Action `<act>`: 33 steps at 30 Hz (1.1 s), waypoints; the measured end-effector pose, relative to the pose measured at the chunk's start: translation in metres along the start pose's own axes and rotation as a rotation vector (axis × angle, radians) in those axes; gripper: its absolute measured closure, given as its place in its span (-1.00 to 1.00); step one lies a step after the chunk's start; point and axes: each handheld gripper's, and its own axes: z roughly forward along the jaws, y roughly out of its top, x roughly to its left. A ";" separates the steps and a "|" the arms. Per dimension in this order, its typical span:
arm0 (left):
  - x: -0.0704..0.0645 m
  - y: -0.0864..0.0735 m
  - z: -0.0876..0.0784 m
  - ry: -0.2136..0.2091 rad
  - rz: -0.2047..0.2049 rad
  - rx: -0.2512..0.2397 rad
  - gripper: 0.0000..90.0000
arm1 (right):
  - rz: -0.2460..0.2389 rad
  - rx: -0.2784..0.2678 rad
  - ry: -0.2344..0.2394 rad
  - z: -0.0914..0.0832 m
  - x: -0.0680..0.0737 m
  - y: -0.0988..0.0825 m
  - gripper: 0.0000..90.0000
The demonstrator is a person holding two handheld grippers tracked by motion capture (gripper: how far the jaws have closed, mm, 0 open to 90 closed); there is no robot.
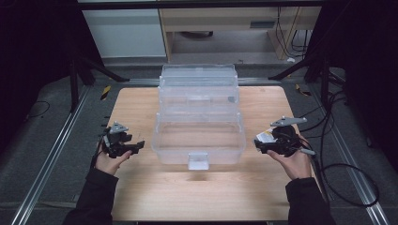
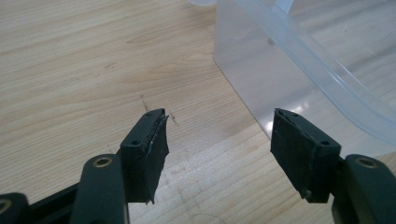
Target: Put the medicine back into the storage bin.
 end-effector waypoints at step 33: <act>0.000 0.000 0.003 -0.001 0.006 0.016 -0.21 | -0.052 -0.093 0.091 0.011 0.028 0.053 -0.34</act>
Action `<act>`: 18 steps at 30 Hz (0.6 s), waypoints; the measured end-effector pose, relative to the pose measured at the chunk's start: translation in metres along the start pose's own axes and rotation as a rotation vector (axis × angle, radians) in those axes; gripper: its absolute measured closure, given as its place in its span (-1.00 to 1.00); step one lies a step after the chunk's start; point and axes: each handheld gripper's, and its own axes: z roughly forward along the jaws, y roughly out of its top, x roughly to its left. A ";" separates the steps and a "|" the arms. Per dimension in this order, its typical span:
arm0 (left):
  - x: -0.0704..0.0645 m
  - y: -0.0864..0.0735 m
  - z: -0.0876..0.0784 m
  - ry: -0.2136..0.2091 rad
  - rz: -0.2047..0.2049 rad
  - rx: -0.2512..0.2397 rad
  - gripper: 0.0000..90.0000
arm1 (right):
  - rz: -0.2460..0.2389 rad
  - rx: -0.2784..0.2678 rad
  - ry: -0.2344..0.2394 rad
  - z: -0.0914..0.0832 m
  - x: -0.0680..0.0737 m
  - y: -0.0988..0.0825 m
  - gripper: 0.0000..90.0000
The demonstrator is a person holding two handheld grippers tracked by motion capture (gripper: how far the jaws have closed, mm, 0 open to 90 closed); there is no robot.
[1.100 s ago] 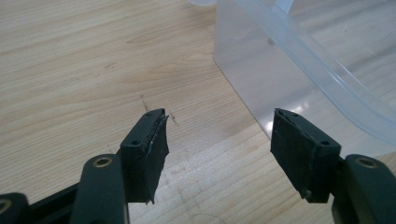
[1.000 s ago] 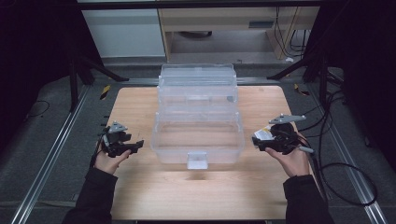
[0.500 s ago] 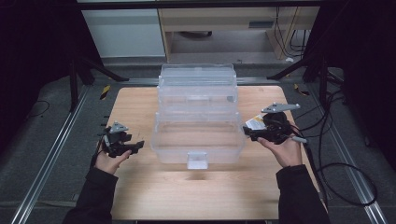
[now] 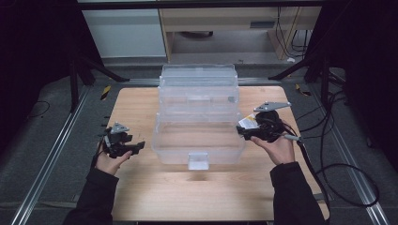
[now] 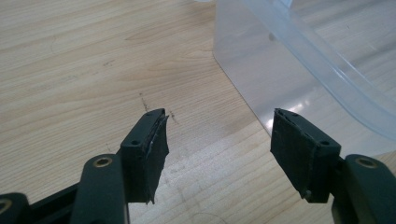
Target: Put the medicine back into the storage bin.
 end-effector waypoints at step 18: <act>0.000 0.000 -0.001 0.001 0.001 -0.009 -0.20 | -0.058 0.033 0.041 0.028 0.013 0.001 -0.34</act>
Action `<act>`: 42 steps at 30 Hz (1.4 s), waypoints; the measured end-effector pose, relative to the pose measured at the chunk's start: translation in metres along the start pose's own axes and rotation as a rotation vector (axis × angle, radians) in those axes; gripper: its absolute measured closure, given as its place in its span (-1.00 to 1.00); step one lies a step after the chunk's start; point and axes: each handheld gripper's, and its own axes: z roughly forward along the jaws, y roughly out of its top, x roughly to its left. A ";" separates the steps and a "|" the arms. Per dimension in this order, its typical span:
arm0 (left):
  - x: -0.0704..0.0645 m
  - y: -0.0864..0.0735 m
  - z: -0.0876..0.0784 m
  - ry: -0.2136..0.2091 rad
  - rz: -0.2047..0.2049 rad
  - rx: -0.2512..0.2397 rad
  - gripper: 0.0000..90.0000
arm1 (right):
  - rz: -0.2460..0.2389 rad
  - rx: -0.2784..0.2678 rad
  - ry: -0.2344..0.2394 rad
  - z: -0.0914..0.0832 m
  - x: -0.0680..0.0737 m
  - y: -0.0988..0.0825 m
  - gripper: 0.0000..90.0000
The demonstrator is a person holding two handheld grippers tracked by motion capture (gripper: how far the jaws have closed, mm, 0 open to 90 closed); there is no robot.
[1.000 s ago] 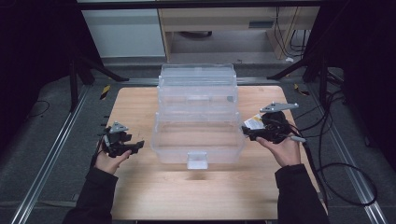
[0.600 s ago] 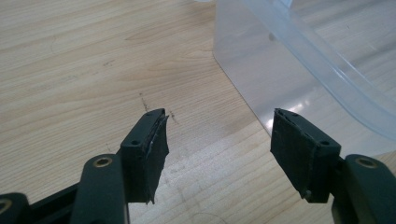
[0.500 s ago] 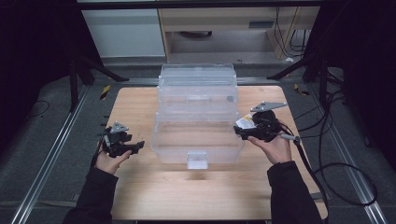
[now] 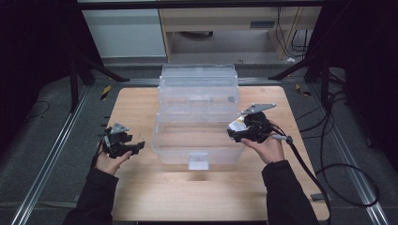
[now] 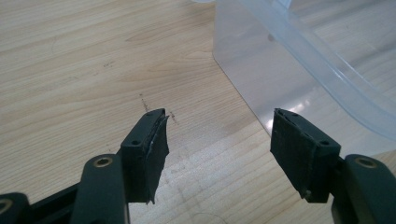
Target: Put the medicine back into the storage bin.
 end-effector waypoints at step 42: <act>-0.001 0.001 -0.002 -0.001 0.009 -0.002 -0.20 | -0.067 0.149 0.064 0.045 0.007 -0.028 -0.36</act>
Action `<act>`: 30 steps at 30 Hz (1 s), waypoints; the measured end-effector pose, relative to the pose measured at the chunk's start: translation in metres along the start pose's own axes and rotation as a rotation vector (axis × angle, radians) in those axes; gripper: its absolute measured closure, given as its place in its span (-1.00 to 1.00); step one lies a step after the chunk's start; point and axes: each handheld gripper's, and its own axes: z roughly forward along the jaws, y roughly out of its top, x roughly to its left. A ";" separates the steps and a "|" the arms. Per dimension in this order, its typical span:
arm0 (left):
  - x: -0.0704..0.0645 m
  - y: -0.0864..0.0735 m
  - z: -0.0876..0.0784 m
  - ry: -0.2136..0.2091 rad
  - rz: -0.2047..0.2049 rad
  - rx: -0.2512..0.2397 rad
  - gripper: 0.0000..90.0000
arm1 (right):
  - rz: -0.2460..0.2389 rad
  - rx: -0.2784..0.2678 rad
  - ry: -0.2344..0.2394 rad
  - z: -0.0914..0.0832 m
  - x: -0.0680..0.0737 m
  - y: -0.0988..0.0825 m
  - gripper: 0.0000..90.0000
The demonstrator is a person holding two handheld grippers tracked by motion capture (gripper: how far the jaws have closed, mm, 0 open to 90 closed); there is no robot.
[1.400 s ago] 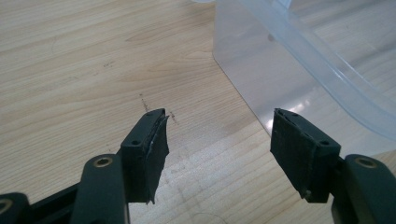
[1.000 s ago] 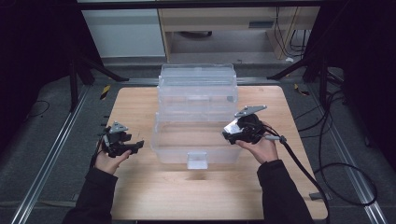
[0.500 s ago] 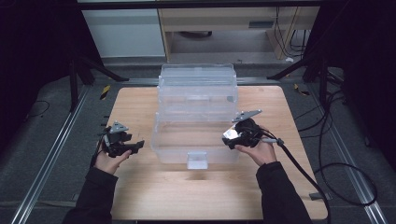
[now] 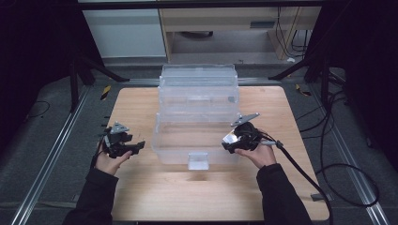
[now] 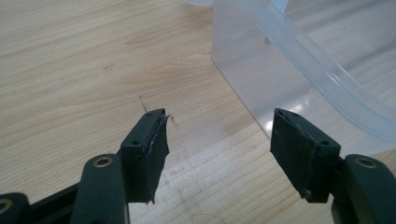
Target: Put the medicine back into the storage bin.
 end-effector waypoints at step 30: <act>-0.001 0.002 -0.003 -0.015 0.006 -0.023 -0.18 | 0.013 -0.051 -0.012 -0.008 0.000 0.001 -0.45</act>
